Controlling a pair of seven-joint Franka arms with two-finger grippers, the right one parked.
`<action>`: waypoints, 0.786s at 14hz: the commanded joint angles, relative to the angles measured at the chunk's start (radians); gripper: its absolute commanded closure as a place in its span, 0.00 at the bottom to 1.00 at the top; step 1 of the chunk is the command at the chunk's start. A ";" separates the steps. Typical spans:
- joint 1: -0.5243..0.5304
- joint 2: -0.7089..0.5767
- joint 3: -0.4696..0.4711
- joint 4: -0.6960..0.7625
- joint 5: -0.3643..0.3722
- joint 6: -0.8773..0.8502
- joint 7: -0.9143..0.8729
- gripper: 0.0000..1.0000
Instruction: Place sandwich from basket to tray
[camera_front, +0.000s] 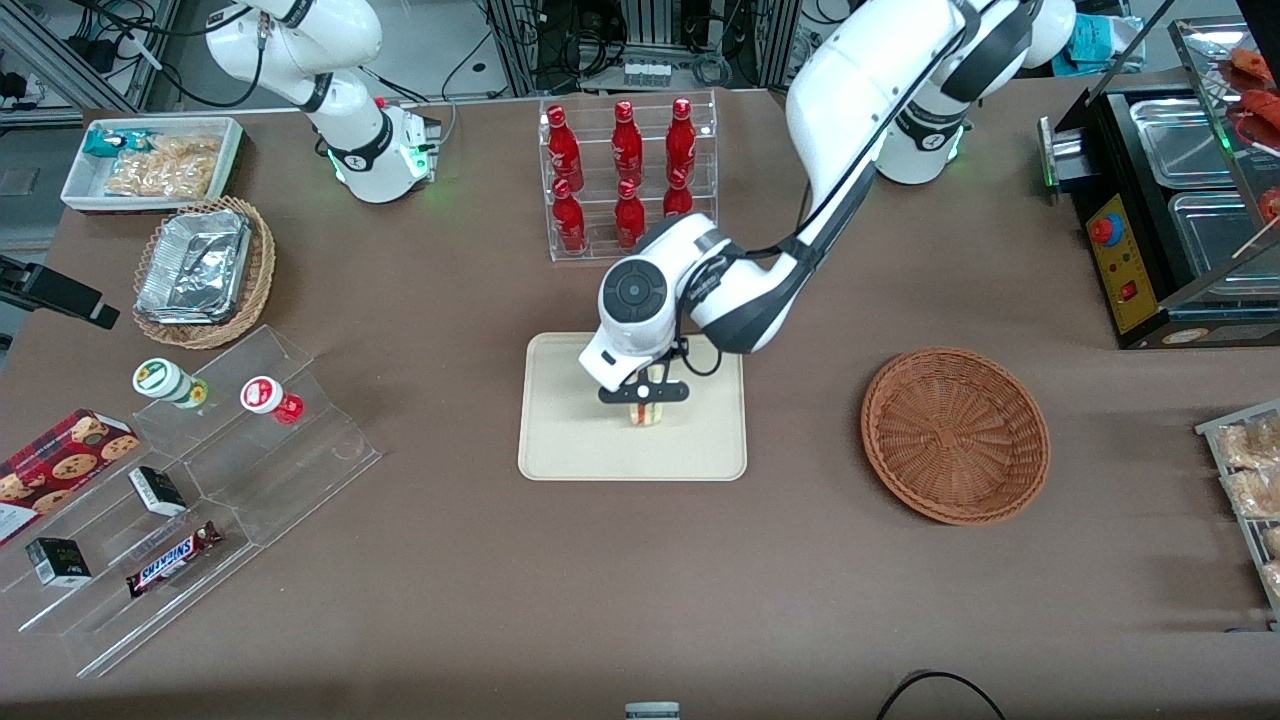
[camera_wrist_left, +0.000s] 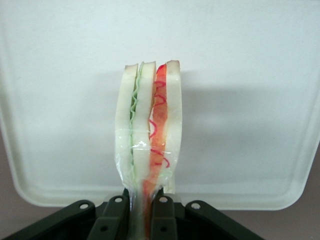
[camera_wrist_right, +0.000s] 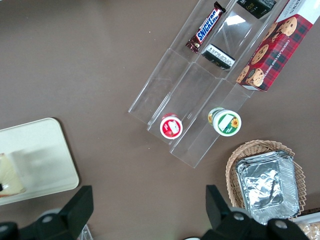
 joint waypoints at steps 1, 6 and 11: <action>-0.032 0.046 0.010 0.085 0.017 0.007 -0.013 0.76; -0.050 0.052 0.020 0.128 0.172 0.001 -0.040 0.00; 0.097 -0.188 0.104 0.105 0.157 -0.290 0.060 0.00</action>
